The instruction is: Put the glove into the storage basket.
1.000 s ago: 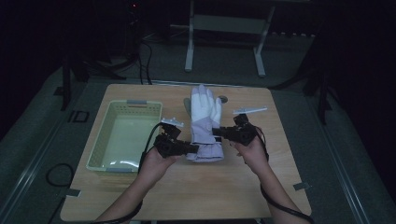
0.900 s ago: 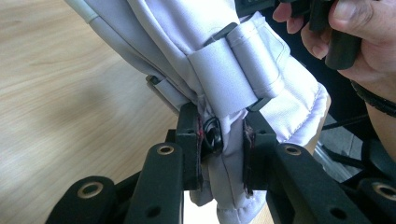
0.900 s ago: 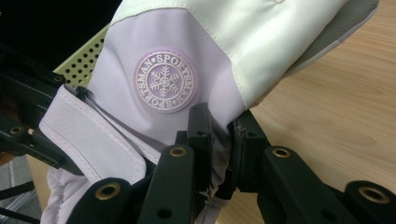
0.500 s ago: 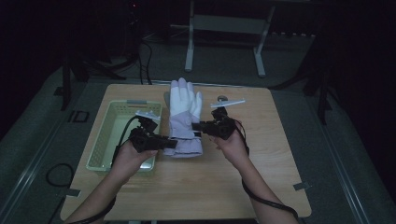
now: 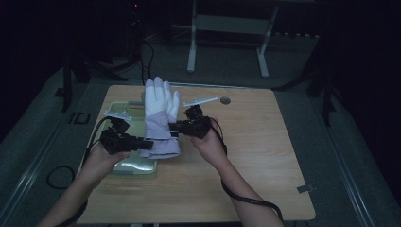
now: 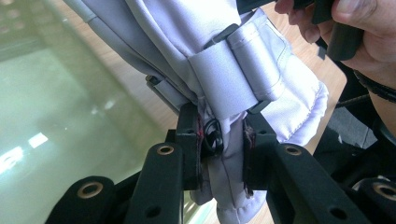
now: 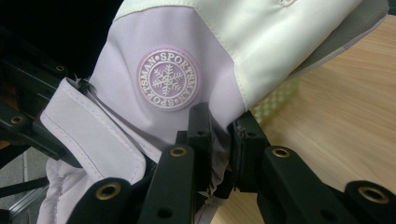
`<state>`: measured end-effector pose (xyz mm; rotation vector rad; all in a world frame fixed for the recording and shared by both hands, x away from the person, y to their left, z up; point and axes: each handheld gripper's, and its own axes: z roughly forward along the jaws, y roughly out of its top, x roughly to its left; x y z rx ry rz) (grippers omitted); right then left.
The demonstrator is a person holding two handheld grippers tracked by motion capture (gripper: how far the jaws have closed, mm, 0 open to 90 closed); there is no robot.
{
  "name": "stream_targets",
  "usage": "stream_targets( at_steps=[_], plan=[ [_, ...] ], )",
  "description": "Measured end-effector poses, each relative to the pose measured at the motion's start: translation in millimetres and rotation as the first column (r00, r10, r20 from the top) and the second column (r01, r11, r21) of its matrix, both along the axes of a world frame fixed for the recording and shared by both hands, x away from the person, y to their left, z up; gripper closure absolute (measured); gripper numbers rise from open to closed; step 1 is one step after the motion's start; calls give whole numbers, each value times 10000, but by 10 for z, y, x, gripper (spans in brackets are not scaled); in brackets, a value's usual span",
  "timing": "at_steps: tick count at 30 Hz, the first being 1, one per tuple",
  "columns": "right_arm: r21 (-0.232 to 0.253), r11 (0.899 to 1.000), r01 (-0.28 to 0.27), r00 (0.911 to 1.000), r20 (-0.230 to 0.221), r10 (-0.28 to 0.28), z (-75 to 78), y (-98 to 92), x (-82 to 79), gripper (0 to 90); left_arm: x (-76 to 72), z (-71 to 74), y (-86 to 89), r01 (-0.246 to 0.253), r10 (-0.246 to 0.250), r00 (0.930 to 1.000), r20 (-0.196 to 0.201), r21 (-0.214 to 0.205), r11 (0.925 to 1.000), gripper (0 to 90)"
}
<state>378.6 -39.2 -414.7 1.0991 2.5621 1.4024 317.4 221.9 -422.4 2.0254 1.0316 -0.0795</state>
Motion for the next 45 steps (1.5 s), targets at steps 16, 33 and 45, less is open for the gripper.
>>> stream_targets(
  at_steps=[16, 33, 45],
  plan=[
    [-78, 9991, -423, 9987, -297, 421, -214, 853, 23, 803, 23, -137, 830, 110, -86, 9980, -630, 375, 9992, 732],
    [-1160, 9932, -41, 9919, -1267, -107, -760, 1077, 135, 802, 202, -742, 864, -294, 403, 9739, -2232, 518, 9982, 731],
    [-2689, 9630, 180, 9859, -1554, -618, -899, 1205, 168, 794, 305, -945, 732, -488, 885, 9444, -3166, 1312, 9902, 724]
  ],
)
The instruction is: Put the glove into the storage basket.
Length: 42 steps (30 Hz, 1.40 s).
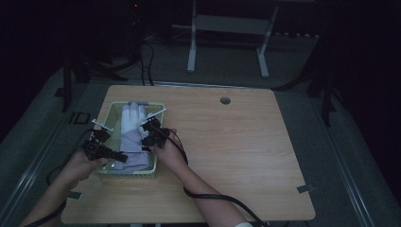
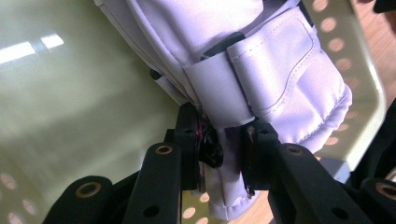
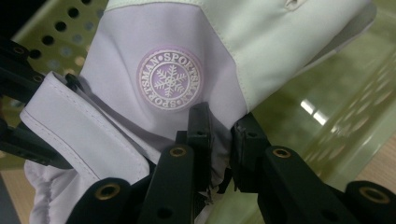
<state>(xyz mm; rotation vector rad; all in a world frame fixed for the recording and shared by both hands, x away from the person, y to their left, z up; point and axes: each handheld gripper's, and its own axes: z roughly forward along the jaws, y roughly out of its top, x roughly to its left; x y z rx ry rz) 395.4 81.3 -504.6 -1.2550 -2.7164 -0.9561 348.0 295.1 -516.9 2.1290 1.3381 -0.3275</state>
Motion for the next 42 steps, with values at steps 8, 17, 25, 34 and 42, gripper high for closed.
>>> stream_targets(
  at_steps=[8, 17, 25, 34, 42],
  plan=[
    [35, 10000, 80, 9997, -236, -79, -62, 7, -4, 688, -11, -82, -2, 15, -12, 9997, -259, 103, 9999, 674],
    [216, 9997, -105, 9996, 278, 99, 33, 35, -39, 454, -69, -42, -71, -8, -33, 9992, 397, 1019, 9948, 500],
    [926, 9943, -526, 9952, 871, 445, 224, -62, -40, 368, -135, 43, -29, -428, 368, 9820, 1855, 287, 9987, 201],
    [1376, 9752, -1735, 9748, 1652, 1501, 393, -248, -87, 174, -346, 282, -61, -1013, 1122, 8694, 4813, -487, 9937, 104],
    [1179, 9722, -2024, 9643, 1969, 1768, 430, -403, -106, 140, -421, 324, -294, -799, 931, 8654, 4924, -479, 9957, 15]
  ],
)
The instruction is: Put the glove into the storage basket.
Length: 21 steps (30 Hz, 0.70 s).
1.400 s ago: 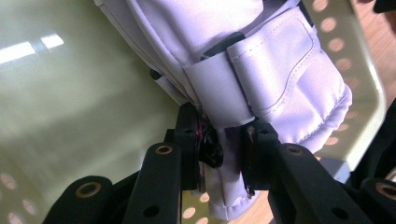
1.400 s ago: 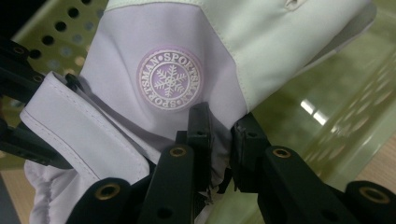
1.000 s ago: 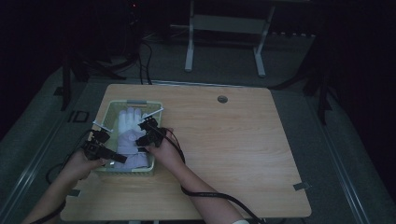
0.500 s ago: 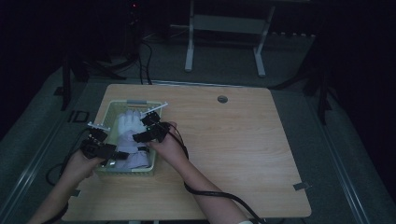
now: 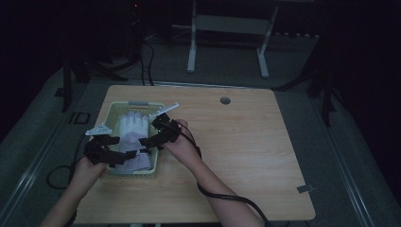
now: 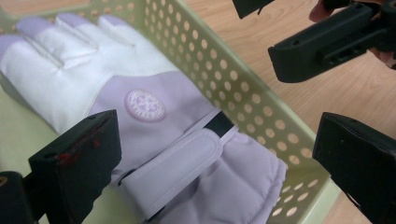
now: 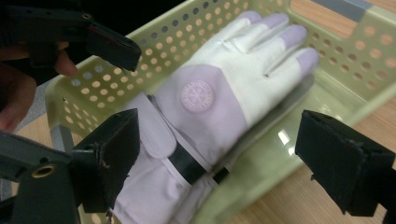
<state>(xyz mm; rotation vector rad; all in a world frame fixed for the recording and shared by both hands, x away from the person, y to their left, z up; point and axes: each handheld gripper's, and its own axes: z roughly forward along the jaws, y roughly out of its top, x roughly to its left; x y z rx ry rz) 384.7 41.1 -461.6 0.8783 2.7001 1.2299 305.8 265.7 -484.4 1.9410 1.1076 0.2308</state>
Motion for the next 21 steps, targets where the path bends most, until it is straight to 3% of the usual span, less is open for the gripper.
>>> stream_targets(
  at_steps=[3, 6, 12, 15, 21],
  plan=[
    [8, 10000, 33, 10000, -42, -33, 7, -68, 7, 140, -21, 13, -73, -15, 13, 9997, 257, 92, 10000, 16],
    [-122, 9999, -71, 10000, 42, 72, 37, -211, 2, 141, -40, 44, -135, 87, -79, 9987, 513, -164, 9998, 16],
    [-123, 9998, -133, 9998, 139, 135, 63, -409, -12, 139, -86, 111, -312, 373, -352, 9953, 904, -207, 9991, 16],
    [-74, 9998, -195, 9997, 114, 196, 61, -475, -25, 139, -132, 120, -415, 515, -510, 9920, 1156, -12, 9987, 16],
    [14, 9995, -302, 9993, 224, 302, 30, -671, -66, 135, -211, 145, -600, 854, -833, 9896, 1172, -125, 9963, 16]
  ],
)
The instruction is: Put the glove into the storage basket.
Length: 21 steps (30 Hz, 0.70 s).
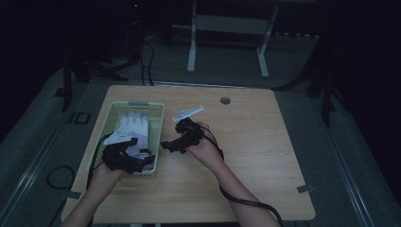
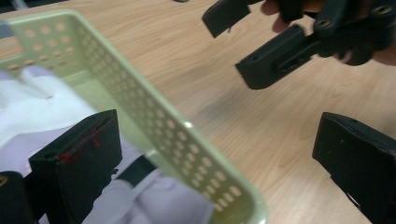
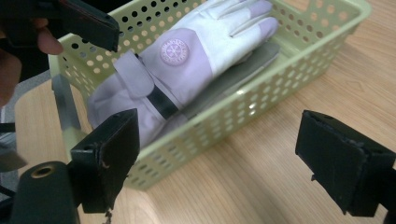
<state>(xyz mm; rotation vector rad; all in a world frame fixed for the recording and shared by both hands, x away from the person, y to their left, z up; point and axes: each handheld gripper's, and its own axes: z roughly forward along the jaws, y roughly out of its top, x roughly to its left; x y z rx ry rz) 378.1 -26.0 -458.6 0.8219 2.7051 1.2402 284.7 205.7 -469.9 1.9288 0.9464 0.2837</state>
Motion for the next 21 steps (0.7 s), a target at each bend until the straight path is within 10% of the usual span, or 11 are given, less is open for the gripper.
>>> stream_targets(
  at_steps=[11, 21],
  plan=[
    [-176, 9998, 92, 9997, 214, -88, -134, -326, -35, 127, -46, -15, -366, 628, -651, 9975, 278, 783, 9950, 16],
    [-230, 9996, 186, 9989, 434, -176, -232, -600, -69, 135, -94, -40, -681, 1324, -1329, 9911, 113, 385, 9904, 16]
  ],
)
